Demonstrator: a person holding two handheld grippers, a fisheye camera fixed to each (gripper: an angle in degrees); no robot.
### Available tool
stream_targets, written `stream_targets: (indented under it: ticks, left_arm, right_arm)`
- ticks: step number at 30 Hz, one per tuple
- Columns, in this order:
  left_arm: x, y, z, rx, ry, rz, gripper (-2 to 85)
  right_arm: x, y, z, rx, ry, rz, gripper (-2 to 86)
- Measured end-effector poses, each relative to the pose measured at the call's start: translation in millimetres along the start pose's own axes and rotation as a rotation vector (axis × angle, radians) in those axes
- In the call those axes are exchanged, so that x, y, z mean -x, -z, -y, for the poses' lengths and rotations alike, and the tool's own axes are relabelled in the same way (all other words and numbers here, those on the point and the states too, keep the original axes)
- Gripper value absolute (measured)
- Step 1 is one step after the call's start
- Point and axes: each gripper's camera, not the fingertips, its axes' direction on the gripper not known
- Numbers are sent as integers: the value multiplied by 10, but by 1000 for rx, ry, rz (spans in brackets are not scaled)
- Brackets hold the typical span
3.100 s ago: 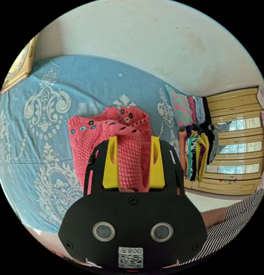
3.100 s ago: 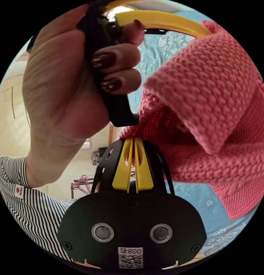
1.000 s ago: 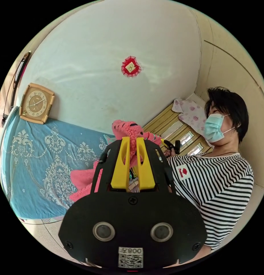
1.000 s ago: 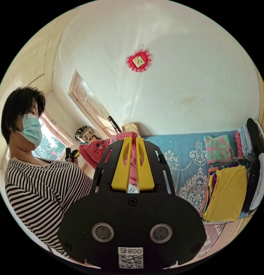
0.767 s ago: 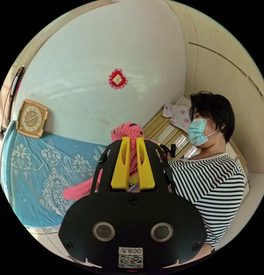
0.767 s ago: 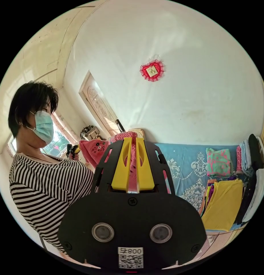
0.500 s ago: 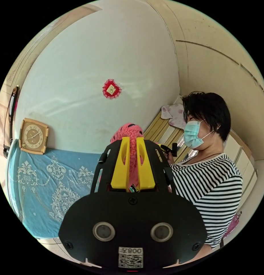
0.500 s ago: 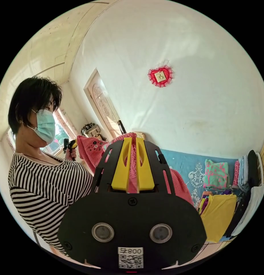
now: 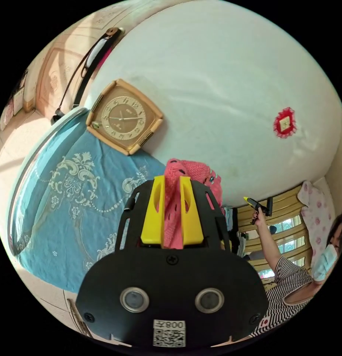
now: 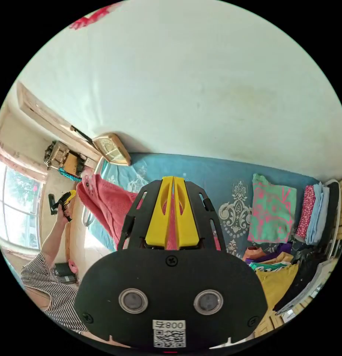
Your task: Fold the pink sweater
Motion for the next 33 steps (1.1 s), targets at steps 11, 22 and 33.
stream_targets:
  ticks: [11, 22, 33]
  left_arm:
    - [1686, -1618, -2031, 478, 321, 112, 112]
    - [1908, -2330, -2284, 516, 333, 240, 80]
    - [1437, -1748, -2278, 468, 158, 353, 36]
  right_arm:
    - [-415, -2405, -1290, 462, -215, 9, 21]
    - [-678, -2954, -947, 494, -332, -159, 106]
    - [-175, -2915, -371, 530, -182, -250, 31]
